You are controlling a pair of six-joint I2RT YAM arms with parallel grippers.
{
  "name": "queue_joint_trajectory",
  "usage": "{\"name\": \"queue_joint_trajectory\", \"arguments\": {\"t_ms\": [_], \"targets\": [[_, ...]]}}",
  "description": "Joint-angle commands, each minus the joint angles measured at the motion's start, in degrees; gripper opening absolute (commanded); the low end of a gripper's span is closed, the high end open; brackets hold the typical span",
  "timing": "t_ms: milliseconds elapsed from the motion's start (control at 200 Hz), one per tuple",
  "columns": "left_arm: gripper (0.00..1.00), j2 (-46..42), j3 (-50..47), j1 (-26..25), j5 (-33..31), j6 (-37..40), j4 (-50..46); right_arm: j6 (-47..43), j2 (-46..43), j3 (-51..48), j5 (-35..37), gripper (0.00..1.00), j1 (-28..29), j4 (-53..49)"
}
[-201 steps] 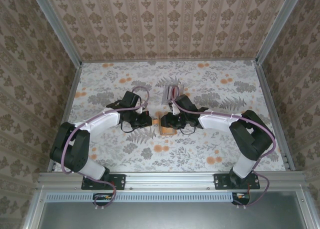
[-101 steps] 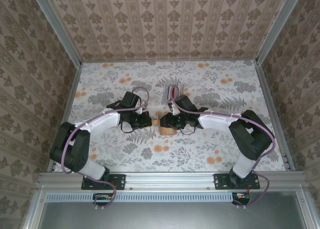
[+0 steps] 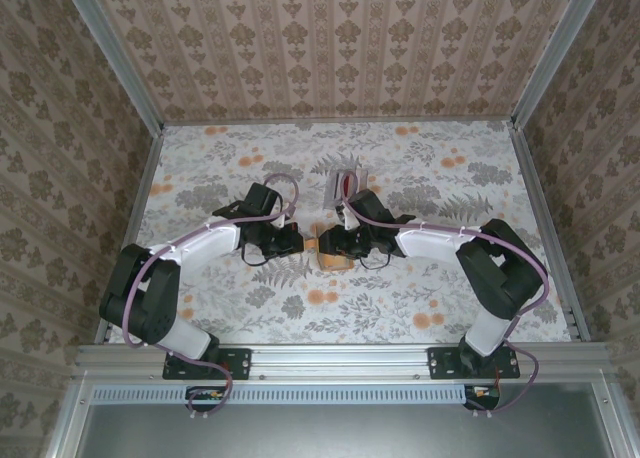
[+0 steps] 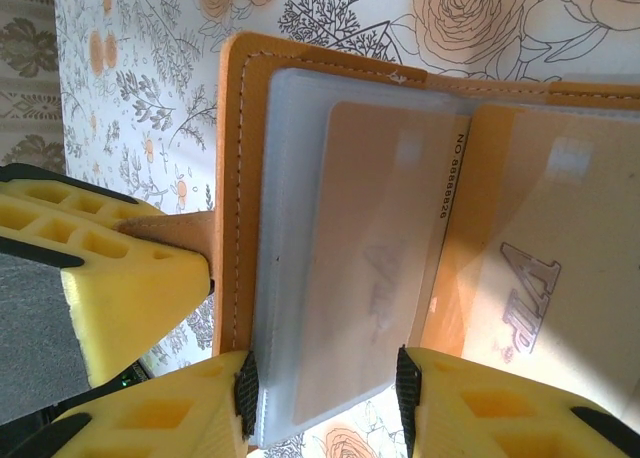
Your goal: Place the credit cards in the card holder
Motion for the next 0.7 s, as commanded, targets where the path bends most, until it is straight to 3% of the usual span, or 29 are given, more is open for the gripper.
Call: {"name": "queue_joint_trajectory", "arguments": {"t_ms": [0,695], "targets": [[0.0,0.7,0.1,0.3,0.5,1.0,0.3,-0.3,1.4,1.3,-0.8,0.44,0.1,-0.4],[0.0,0.7,-2.0,1.7,-1.8,2.1,-0.3,-4.2,-0.8,3.4,3.8,0.42,0.0,-8.9]]}}
